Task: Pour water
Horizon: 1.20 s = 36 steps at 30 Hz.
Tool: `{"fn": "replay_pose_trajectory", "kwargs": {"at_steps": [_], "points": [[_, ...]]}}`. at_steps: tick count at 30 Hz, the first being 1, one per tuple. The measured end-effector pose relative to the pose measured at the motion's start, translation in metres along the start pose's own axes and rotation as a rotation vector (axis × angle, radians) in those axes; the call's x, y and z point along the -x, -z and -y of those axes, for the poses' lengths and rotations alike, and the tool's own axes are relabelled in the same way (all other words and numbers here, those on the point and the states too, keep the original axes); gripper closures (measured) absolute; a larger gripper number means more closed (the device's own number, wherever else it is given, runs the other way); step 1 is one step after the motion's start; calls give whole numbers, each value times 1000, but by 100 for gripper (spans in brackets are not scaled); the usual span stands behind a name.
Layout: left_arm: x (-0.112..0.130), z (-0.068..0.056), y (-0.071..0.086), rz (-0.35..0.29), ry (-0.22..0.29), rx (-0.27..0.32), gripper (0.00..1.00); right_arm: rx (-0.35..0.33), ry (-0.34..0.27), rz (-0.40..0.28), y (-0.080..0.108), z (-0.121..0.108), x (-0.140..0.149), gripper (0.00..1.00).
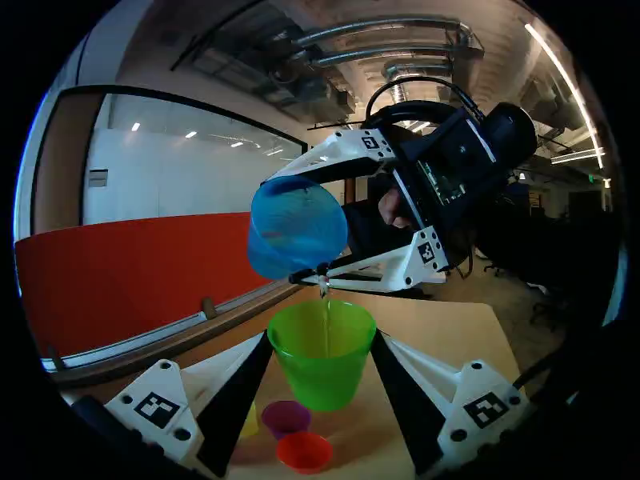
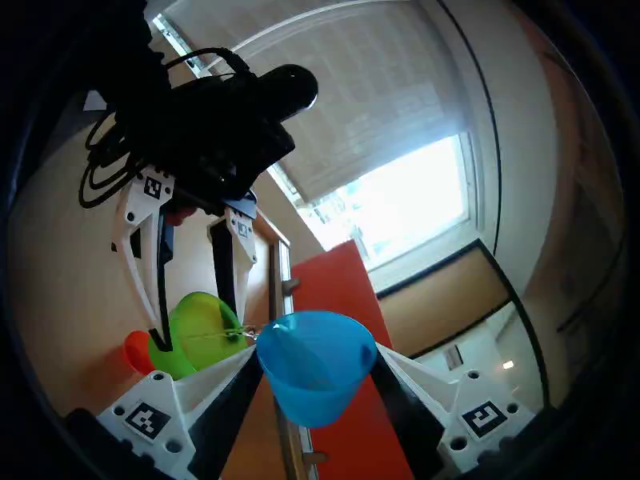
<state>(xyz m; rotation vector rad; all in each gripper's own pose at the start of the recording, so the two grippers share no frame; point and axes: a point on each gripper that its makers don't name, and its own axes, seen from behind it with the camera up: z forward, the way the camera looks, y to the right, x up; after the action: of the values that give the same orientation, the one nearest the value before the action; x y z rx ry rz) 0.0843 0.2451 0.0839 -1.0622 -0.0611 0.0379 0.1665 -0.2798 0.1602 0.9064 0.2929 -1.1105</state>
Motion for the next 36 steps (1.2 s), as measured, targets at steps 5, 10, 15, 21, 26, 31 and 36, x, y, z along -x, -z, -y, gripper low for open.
{"fn": "replay_pose_trajectory", "kwargs": {"at_steps": [5, 10, 15, 21, 26, 31, 36], "points": [[1, -1, -1, 2, -2, 4, 13, 2, 15, 3, -1, -1, 0, 9], [2, -1, -1, 2, -1, 4, 13, 8, 25, 5, 0, -3, 0, 9], [1, -2, -2, 3, -3, 4, 13, 10, 30, 6, 0, -4, 0, 9], [-2, -1, -2, -2, -1, 3, 13, 14, 45, 7, 0, -4, -1, 9], [-2, -2, -1, -3, -3, 2, 13, 19, 56, 9, 0, -5, 0, 9], [-1, -1, 0, 1, -5, 1, 13, 22, 65, 11, 0, -5, 0, 9], [-3, -2, 0, 2, -6, 1, 13, 23, 73, 11, 1, -7, 0, 9]]}}
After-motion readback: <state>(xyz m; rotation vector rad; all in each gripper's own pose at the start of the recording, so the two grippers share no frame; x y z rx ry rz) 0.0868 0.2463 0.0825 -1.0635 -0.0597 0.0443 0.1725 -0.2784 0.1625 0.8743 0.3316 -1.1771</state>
